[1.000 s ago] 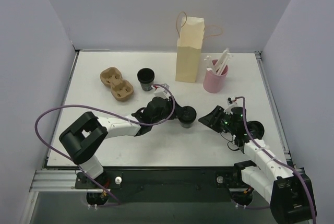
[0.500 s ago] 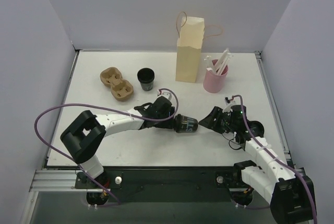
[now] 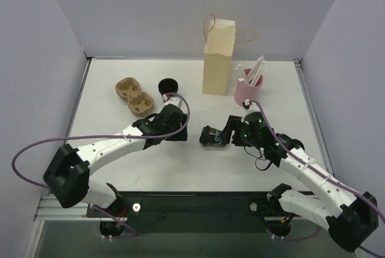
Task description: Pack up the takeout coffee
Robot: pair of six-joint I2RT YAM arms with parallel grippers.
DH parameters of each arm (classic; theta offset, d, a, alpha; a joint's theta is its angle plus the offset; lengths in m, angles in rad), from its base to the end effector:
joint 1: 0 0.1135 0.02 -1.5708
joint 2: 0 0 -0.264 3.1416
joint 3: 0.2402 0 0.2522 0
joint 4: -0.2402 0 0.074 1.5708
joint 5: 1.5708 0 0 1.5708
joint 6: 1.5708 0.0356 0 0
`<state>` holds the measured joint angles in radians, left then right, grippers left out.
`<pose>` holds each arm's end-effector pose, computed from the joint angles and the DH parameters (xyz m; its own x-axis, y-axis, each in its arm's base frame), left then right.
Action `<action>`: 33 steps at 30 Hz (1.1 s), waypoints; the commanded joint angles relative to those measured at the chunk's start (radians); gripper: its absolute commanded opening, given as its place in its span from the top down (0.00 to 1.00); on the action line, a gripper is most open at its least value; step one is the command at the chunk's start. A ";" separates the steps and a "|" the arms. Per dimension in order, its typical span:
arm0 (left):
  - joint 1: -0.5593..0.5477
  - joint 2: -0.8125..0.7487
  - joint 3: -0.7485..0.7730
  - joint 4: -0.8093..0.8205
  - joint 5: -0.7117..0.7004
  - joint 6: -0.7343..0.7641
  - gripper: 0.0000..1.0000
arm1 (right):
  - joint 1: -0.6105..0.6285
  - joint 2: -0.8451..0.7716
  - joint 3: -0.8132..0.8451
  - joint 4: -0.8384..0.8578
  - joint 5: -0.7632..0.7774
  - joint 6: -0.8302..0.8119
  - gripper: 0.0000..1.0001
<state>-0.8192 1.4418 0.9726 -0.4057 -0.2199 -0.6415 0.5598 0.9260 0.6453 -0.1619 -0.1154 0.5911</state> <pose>0.2114 -0.2149 0.2346 -0.7894 -0.0106 -0.6138 0.1812 0.9513 -0.2495 0.1776 0.1161 0.2674 -0.6444 0.2495 -0.7228 -0.3089 0.7798 0.5445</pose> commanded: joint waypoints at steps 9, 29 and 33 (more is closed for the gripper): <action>0.177 -0.423 -0.242 -0.079 -0.038 0.088 0.04 | 0.235 0.533 0.451 -0.208 0.421 0.009 0.35; 0.181 -0.515 -0.282 -0.076 0.022 0.068 0.03 | 0.396 0.804 0.619 -0.485 0.601 0.087 0.55; 0.181 -0.535 -0.267 -0.094 0.028 0.066 0.03 | 0.397 0.781 0.614 -0.492 0.622 0.081 0.67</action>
<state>-0.6399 0.9382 0.6800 -0.4911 -0.2047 -0.5716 0.9508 1.7168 1.2495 -0.5640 0.4381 0.6594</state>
